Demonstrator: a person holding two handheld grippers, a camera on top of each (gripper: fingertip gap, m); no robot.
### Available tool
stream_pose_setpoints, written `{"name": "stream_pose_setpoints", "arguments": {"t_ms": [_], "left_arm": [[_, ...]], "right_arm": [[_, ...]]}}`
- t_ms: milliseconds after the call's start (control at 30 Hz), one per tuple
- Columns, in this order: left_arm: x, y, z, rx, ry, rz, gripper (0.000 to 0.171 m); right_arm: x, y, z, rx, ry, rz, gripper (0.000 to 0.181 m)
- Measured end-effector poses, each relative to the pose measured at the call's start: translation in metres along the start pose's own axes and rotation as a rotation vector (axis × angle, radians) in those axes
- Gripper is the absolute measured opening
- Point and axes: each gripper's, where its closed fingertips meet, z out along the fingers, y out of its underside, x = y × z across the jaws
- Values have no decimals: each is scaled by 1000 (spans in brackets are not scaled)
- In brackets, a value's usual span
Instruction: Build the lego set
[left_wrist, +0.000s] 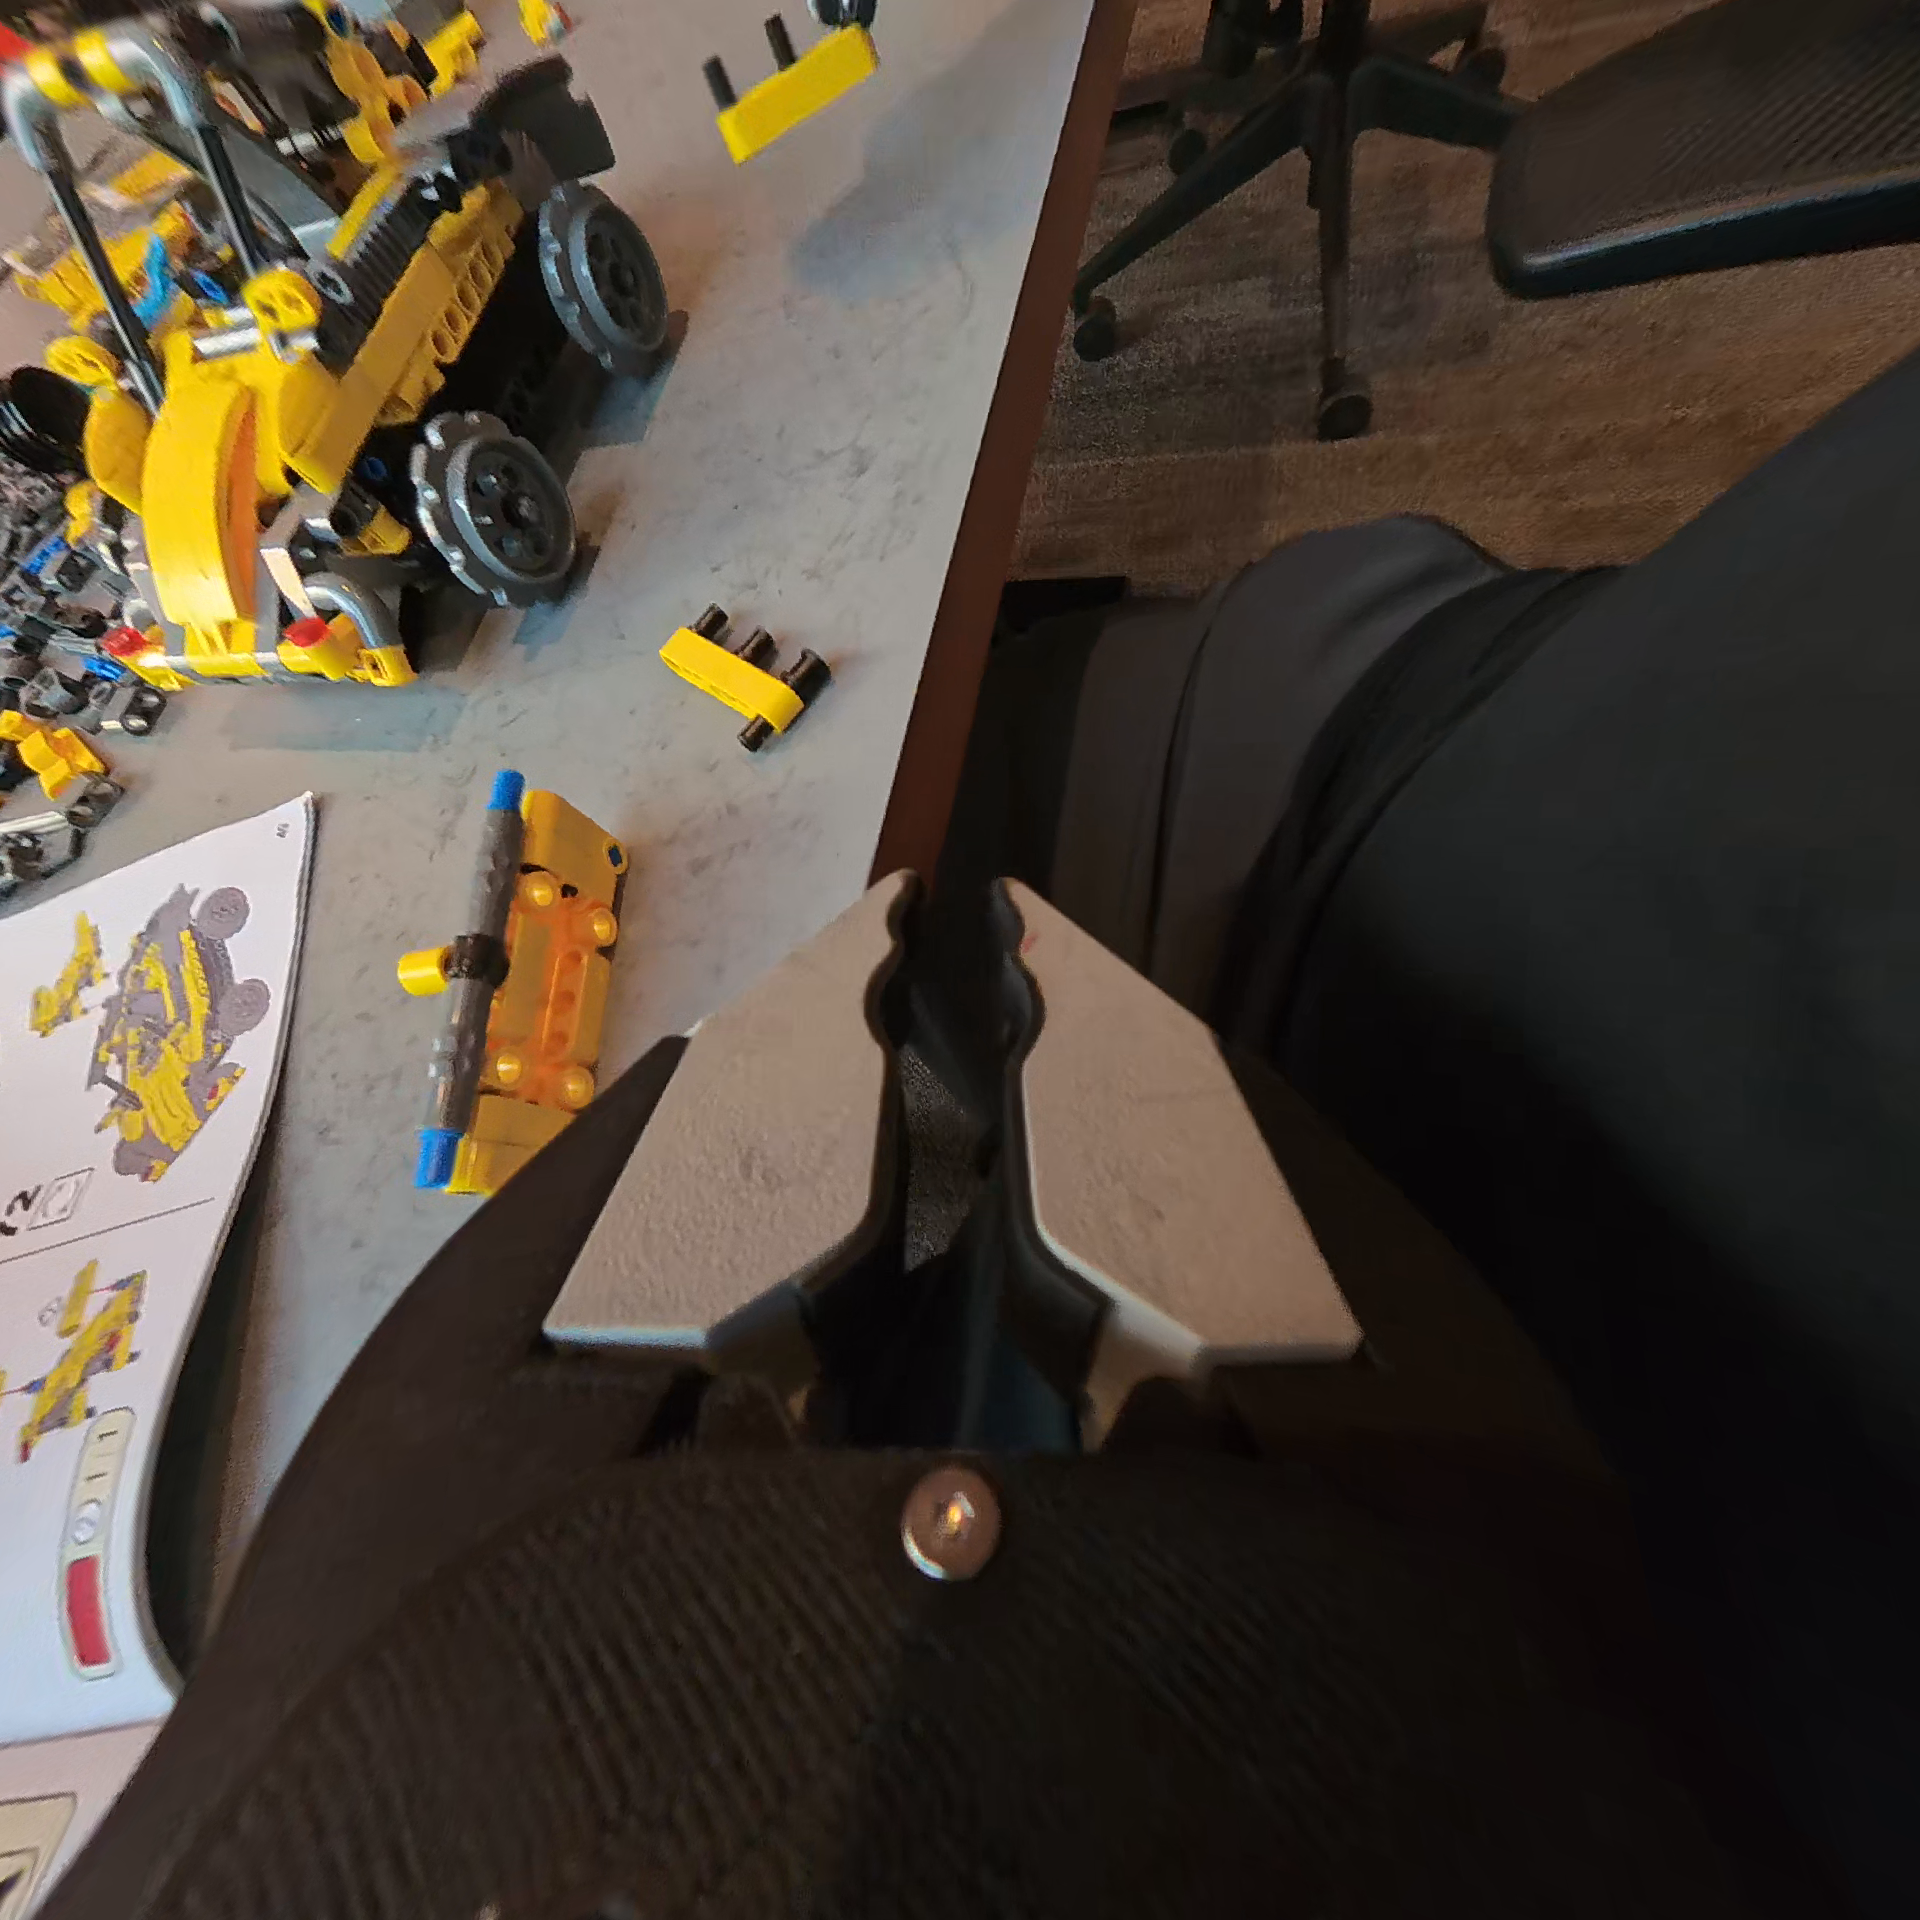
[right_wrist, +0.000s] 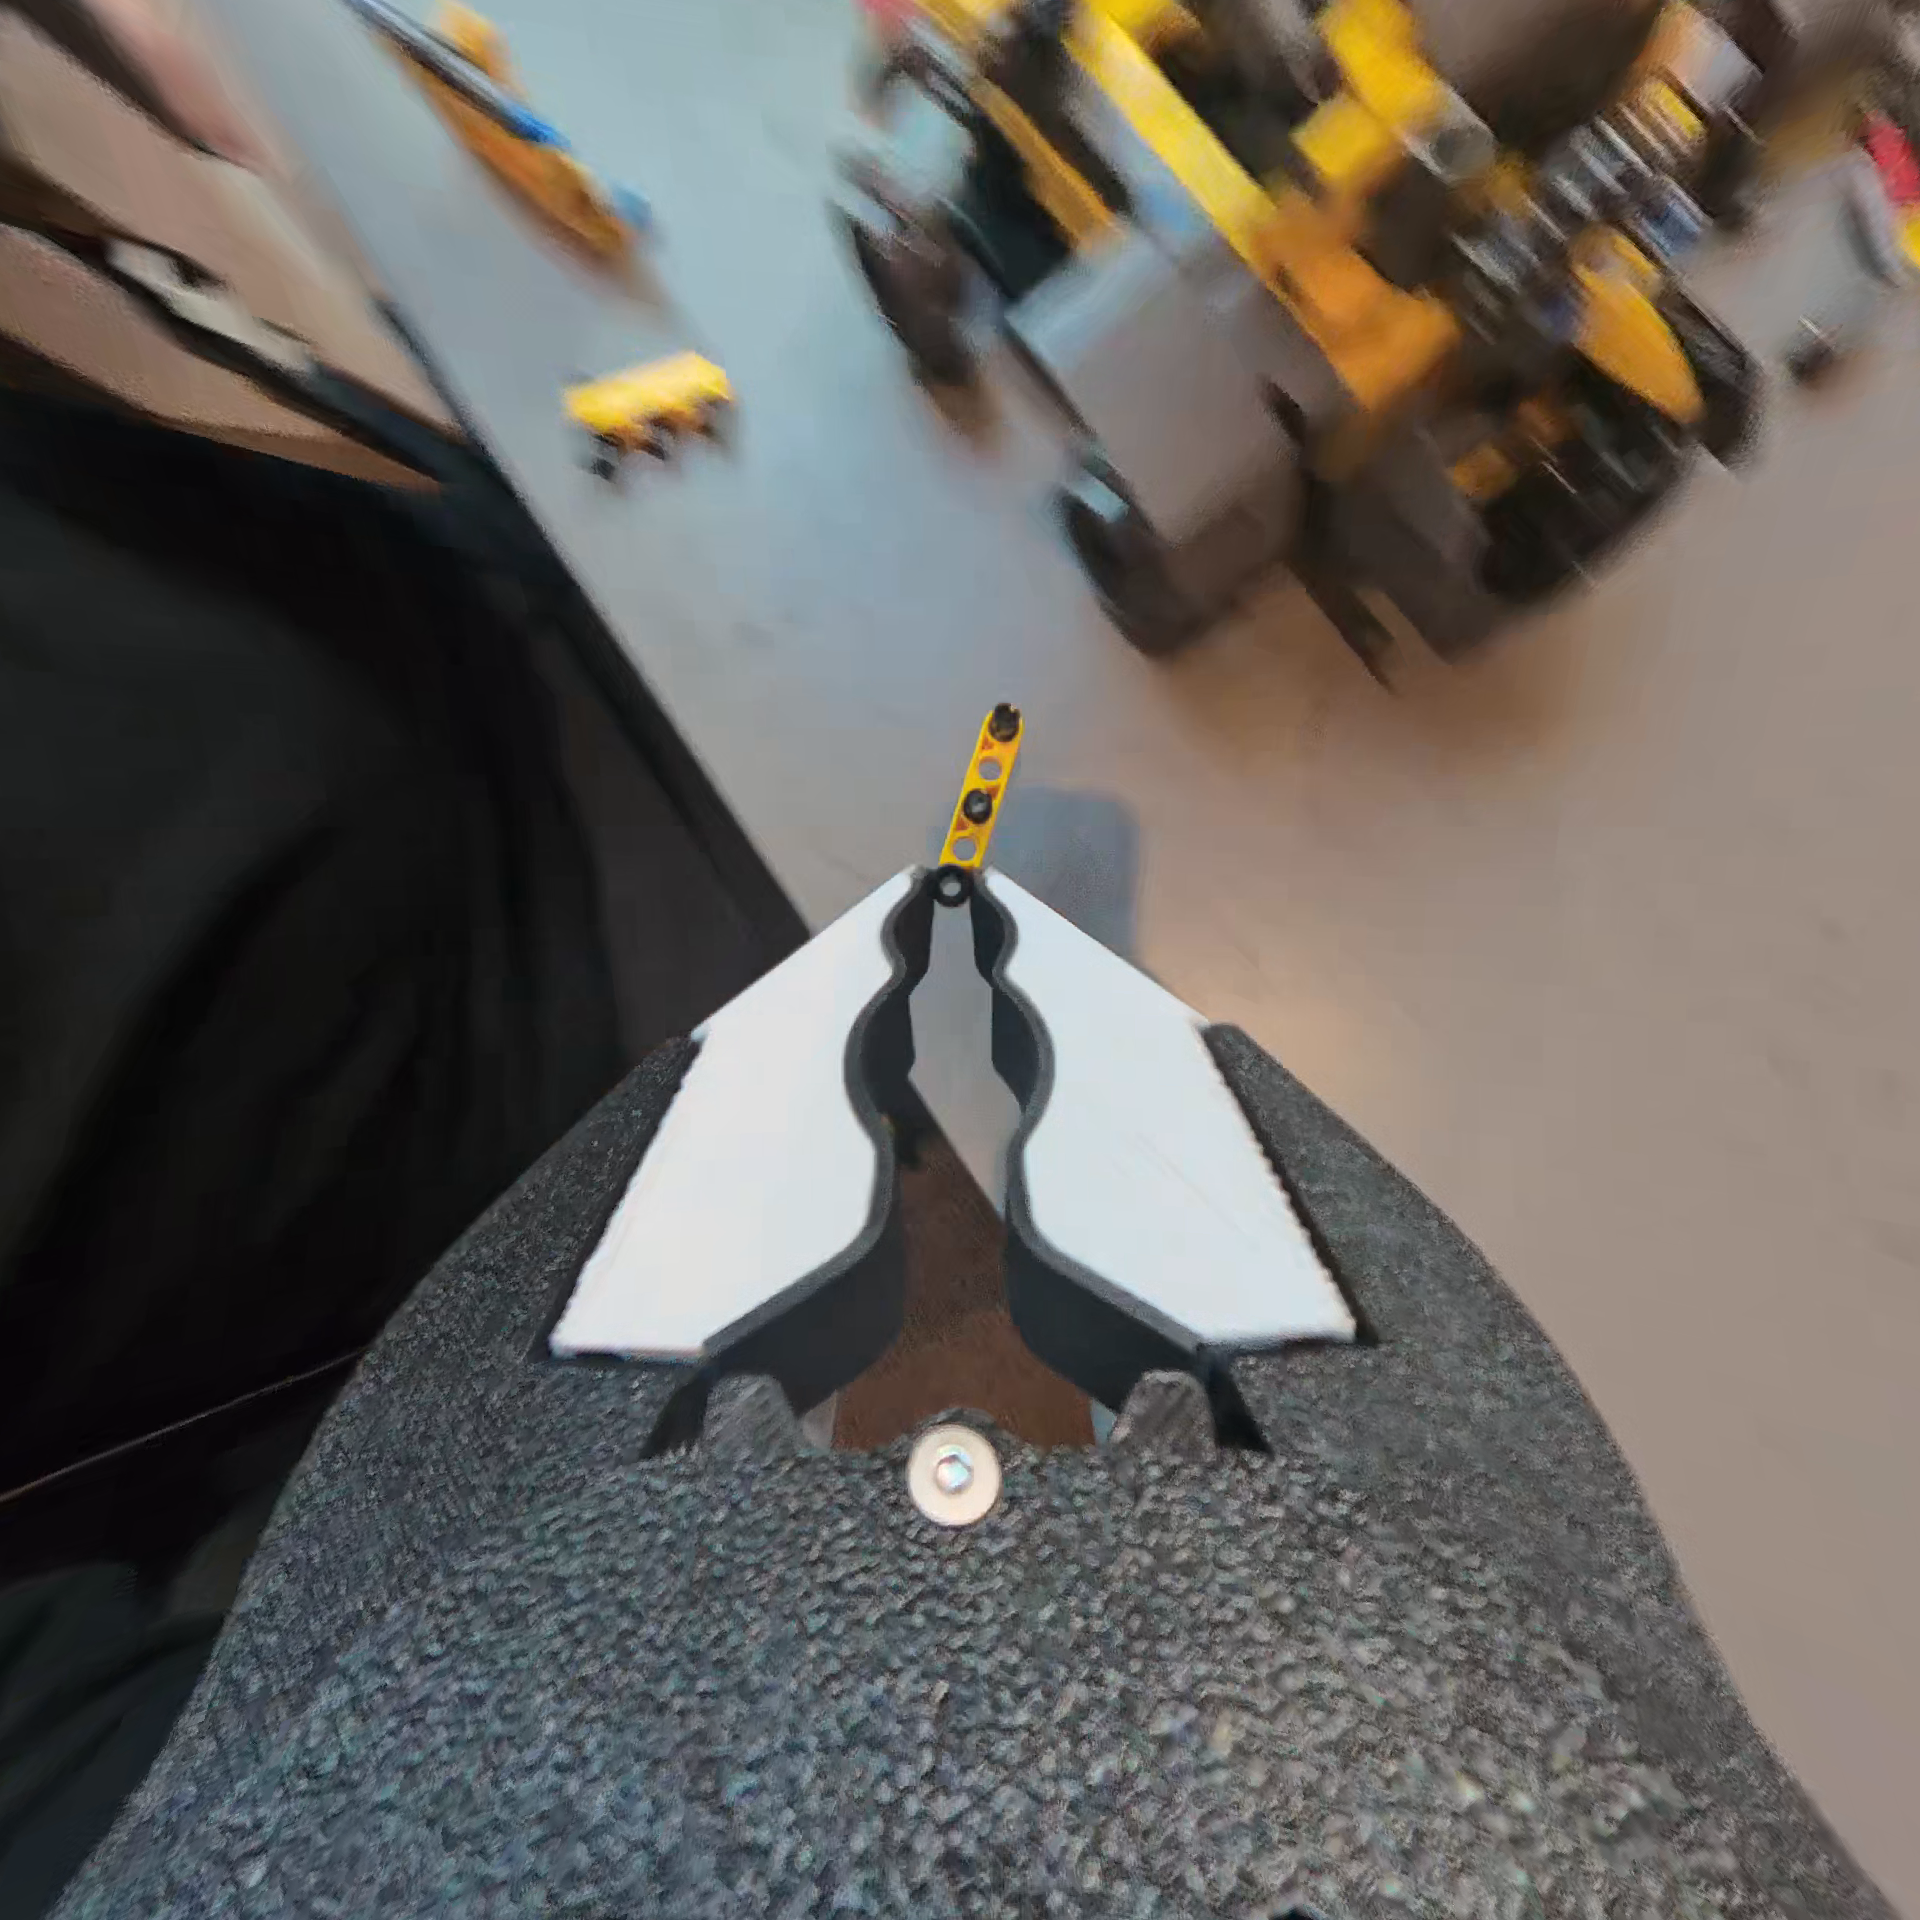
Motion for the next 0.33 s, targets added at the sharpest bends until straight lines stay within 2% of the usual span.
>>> {"name": "stream_pose_setpoints", "arguments": {"t_ms": [100, 167, 267, 333], "left_arm": [[-1, -11, -4, 26, -6, 9, 27], [-3, -17, -8, 42, -5, -8, 36], [-7, -22, -15, 69, 30, -77, 50], [-5, -27, -20, 103, 80, -137, 48]], "right_arm": [[-59, -30, 15, 66, -238, -86, 7], [-92, -41, 31, 52, -332, -166, 7], [-129, -53, 53, 44, -351, -342, 7], [-147, -58, 65, 37, -331, -439, 7]]}}
